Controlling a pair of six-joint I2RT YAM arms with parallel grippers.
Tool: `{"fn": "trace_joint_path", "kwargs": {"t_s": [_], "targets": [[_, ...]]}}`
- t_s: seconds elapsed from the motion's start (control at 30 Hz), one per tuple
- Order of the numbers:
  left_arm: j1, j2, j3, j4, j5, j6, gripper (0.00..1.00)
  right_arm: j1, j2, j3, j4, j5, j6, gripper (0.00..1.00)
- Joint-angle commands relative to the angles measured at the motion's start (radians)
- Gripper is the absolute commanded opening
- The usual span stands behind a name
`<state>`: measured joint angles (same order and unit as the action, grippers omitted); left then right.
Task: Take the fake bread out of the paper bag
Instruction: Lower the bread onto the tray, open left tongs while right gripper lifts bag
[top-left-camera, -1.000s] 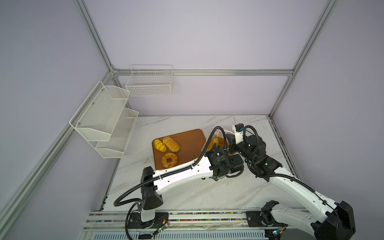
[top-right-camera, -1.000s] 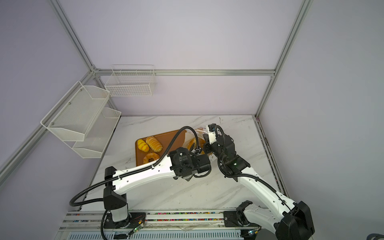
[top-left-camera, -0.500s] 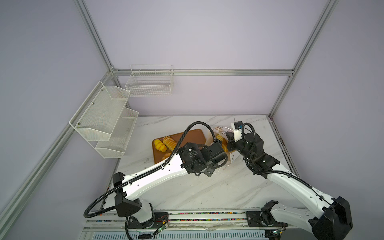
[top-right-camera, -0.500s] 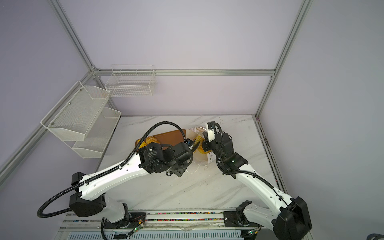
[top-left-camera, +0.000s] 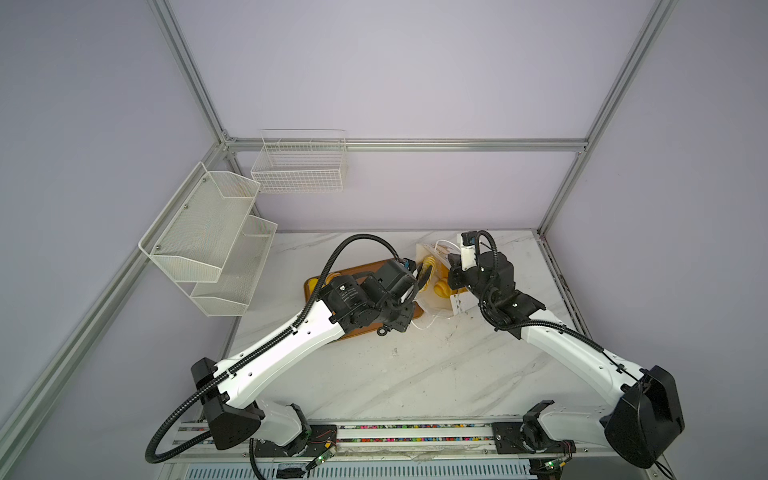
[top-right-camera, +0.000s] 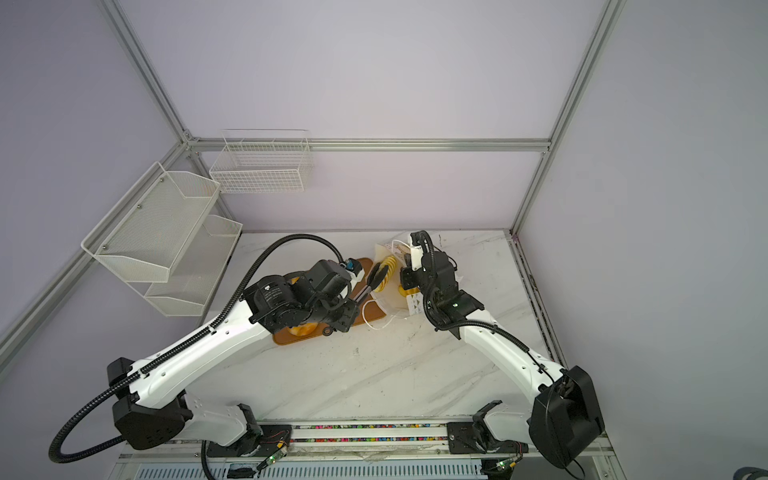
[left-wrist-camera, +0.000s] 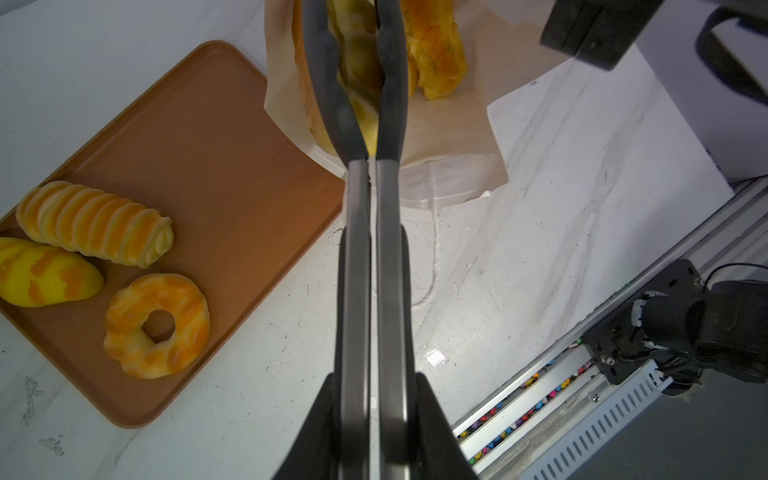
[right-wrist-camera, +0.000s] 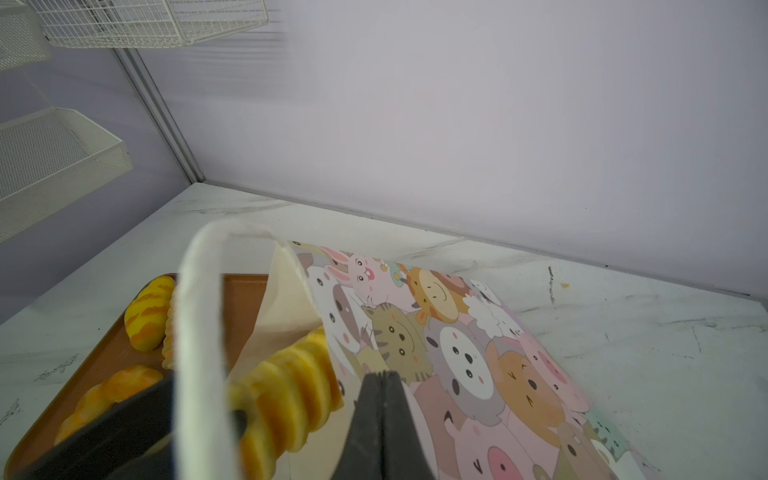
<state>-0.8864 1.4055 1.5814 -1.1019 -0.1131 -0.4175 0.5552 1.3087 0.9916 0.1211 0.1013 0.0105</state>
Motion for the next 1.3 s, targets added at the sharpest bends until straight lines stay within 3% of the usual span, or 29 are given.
{"fn": "trace_joint_path", "kwargs": {"t_s": [0.0,0.57,1.03,1.27], "targets": [[0.059,-0.067,-0.046,0.118,0.11,0.031,0.0,-0.006,0.04,0.031,0.016,0.013,0.009,0.0],[0.372,-0.207,-0.354,0.287,0.445,0.023,0.0,-0.012,0.265,0.155,0.024,0.057,0.005,0.0],[0.551,-0.176,-0.511,0.524,0.666,-0.045,0.0,-0.073,0.24,0.209,-0.01,0.099,-0.038,0.0],[0.579,-0.064,-0.544,0.666,0.685,-0.085,0.0,-0.093,0.175,0.242,-0.06,0.102,-0.055,0.0]]}}
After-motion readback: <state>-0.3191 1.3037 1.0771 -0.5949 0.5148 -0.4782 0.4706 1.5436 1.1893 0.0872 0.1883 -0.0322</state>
